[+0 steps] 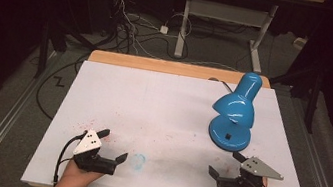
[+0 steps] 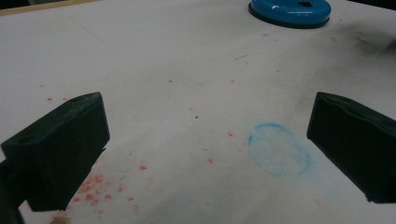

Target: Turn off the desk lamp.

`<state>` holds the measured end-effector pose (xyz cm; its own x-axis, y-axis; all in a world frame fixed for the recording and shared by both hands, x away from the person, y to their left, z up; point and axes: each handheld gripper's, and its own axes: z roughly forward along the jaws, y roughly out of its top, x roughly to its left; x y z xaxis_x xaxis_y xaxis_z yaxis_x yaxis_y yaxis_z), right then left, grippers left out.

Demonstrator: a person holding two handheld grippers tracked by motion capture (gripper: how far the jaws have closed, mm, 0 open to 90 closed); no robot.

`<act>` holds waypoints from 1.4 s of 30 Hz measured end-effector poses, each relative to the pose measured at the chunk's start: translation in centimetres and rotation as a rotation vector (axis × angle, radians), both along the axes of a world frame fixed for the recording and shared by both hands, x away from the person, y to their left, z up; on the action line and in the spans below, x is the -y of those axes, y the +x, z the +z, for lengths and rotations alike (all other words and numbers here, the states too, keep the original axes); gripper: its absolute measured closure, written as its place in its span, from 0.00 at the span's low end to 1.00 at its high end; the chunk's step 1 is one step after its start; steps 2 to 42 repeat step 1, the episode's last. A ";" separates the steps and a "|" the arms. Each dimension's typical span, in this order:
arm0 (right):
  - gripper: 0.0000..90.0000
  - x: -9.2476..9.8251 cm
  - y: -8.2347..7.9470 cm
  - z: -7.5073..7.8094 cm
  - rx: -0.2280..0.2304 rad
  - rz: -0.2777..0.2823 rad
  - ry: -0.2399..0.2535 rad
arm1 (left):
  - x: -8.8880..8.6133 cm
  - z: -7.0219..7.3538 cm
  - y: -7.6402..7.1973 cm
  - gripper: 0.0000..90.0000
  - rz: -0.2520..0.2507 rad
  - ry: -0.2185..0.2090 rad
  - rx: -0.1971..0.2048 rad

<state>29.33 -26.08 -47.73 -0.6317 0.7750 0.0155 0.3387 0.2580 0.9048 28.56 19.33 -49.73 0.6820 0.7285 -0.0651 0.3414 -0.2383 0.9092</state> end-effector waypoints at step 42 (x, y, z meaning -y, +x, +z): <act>0.00 0.1 0.0 0.0 0.004 0.001 0.003 | 0.0 0.0 0.0 0.00 0.001 0.000 -0.001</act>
